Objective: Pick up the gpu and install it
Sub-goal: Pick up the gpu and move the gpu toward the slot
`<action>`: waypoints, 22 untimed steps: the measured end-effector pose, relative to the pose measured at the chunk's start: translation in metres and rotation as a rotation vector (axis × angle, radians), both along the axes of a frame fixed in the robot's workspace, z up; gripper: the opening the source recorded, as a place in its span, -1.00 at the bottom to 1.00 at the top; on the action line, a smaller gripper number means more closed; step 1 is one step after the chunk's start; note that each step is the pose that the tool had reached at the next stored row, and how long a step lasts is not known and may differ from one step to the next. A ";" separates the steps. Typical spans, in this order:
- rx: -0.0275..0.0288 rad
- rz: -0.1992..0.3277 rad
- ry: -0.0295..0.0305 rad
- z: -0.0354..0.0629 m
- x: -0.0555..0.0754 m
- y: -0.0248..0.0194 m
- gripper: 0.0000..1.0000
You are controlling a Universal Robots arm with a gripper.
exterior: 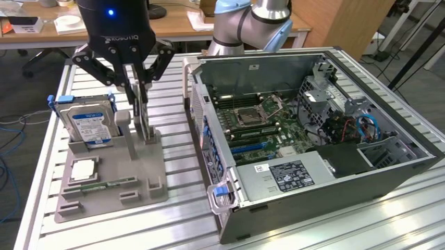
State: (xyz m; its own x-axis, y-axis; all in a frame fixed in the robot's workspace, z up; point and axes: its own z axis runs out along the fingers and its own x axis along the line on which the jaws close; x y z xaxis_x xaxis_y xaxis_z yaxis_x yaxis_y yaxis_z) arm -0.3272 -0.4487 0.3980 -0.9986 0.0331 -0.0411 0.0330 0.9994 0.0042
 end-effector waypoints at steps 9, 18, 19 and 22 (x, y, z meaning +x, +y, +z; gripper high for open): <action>-0.0009 0.000 0.0002 0.0026 0.000 0.0000 -0.48; -0.0007 0.000 -0.0001 0.0024 0.013 0.0000 -0.48; -0.0007 0.000 0.0000 0.0025 0.014 0.0000 -0.48; -0.0007 0.000 0.0000 0.0025 0.018 0.0000 -0.48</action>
